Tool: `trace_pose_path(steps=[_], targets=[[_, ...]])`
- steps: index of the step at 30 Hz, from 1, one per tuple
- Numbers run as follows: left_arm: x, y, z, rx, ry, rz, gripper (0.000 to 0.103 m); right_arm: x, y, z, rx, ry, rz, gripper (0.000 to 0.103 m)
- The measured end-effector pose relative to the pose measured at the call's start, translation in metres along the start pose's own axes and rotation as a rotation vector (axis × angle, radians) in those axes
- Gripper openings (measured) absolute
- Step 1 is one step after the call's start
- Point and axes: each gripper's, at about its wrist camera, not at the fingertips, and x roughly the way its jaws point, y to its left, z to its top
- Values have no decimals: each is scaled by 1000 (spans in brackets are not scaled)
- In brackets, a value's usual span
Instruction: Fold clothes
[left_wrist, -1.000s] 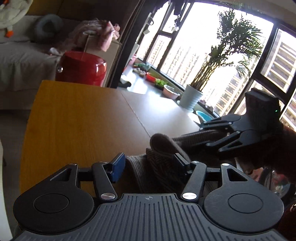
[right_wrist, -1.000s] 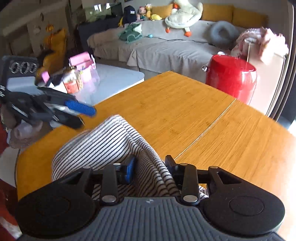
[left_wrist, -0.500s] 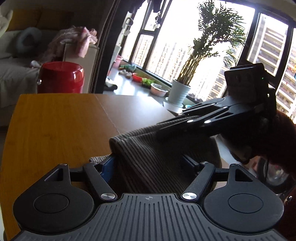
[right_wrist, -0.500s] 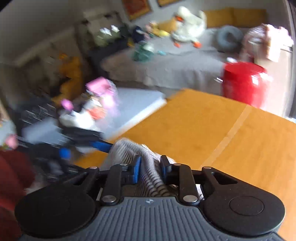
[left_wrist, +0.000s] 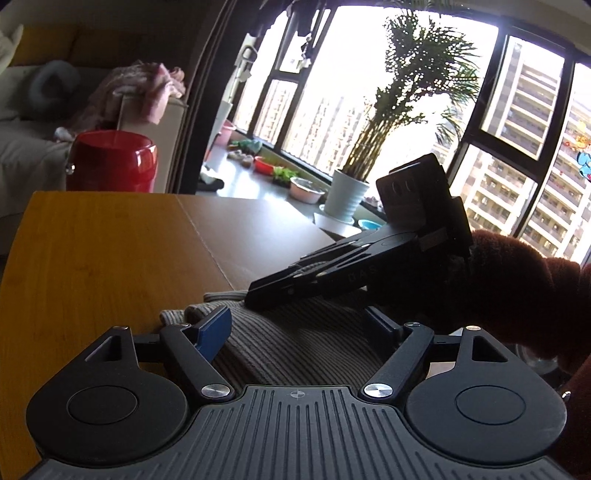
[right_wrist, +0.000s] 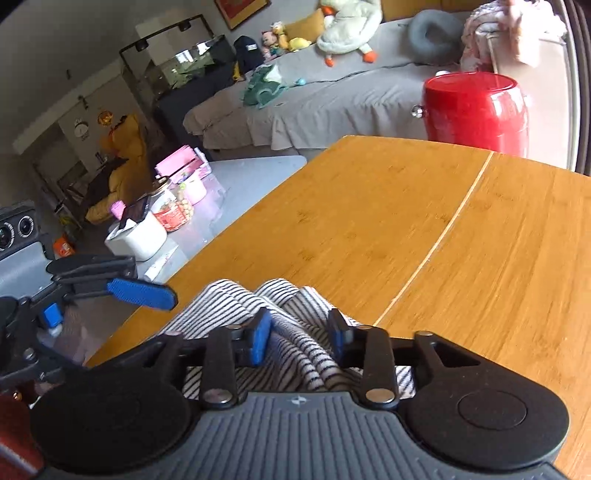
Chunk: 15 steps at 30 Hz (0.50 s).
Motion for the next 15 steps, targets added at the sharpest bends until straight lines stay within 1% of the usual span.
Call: trace_pose_path(steps=[1, 2, 4, 6, 7, 8, 9, 10, 12, 13, 14, 15], targets=[[3, -1, -1, -2, 7, -6, 82, -1, -1, -1, 11, -4, -18, 56], [9, -1, -2, -1, 20, -6, 82, 1, -1, 1, 21, -7, -38, 61], [22, 0, -5, 4, 51, 11, 82, -4, 0, 3, 19, -25, -84, 64], [29, 0, -12, 8, 71, 31, 83, -14, 6, 4, -12, -52, -170, 70], [30, 1, -14, 7, 75, 38, 83, -21, 11, 4, -44, -69, -236, 79], [30, 2, -15, 4, 77, 42, 83, -29, 17, 3, -79, -87, -305, 90], [31, 4, -16, 0, 79, 46, 83, -37, 22, 2, -109, -109, -361, 95], [31, 6, -16, -7, 81, 48, 84, -46, 28, 0, -135, -134, -406, 103], [32, 11, -18, -28, 91, 56, 85, -63, 35, -7, -157, -184, -462, 103], [33, 15, -20, -42, 98, 57, 87, -69, 37, -11, -153, -202, -481, 103], [36, 19, -22, -65, 108, 49, 90, -71, 36, -15, -144, -211, -496, 103], [38, 22, -24, -88, 115, 37, 90, -74, 35, -20, -134, -217, -511, 103]])
